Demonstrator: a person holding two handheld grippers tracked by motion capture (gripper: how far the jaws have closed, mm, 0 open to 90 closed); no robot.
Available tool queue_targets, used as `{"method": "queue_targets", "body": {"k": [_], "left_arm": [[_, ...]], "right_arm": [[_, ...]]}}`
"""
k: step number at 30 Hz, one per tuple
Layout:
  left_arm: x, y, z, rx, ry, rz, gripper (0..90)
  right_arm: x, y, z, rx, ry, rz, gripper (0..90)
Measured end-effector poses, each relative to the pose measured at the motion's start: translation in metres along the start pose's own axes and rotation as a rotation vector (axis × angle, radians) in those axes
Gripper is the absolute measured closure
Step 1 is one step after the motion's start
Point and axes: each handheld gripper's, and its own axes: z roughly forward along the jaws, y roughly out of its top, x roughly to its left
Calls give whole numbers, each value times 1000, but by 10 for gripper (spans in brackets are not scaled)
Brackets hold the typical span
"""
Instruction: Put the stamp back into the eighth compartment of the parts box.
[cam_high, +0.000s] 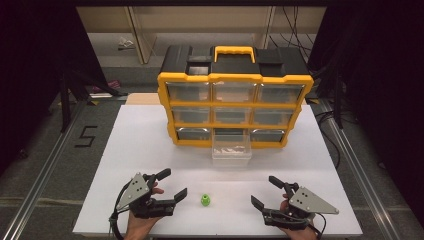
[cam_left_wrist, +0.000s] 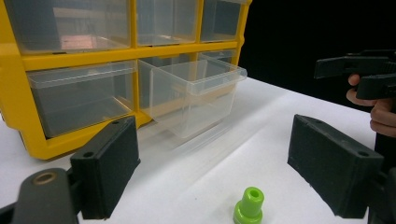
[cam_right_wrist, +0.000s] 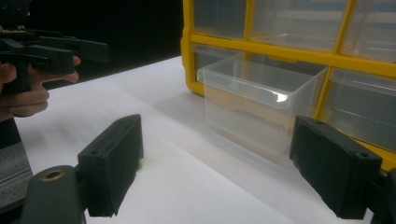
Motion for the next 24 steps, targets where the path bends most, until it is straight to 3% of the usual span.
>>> {"method": "queue_targets", "body": {"k": [13,24], "left_arm": [[0,0,0,-8,4,-1,158],[-1,0,-1,-13,7,3,158]], "right_arm": [[1,1,2,4,4,-4,182],[8,5,3,11,18,-64,185]]}}
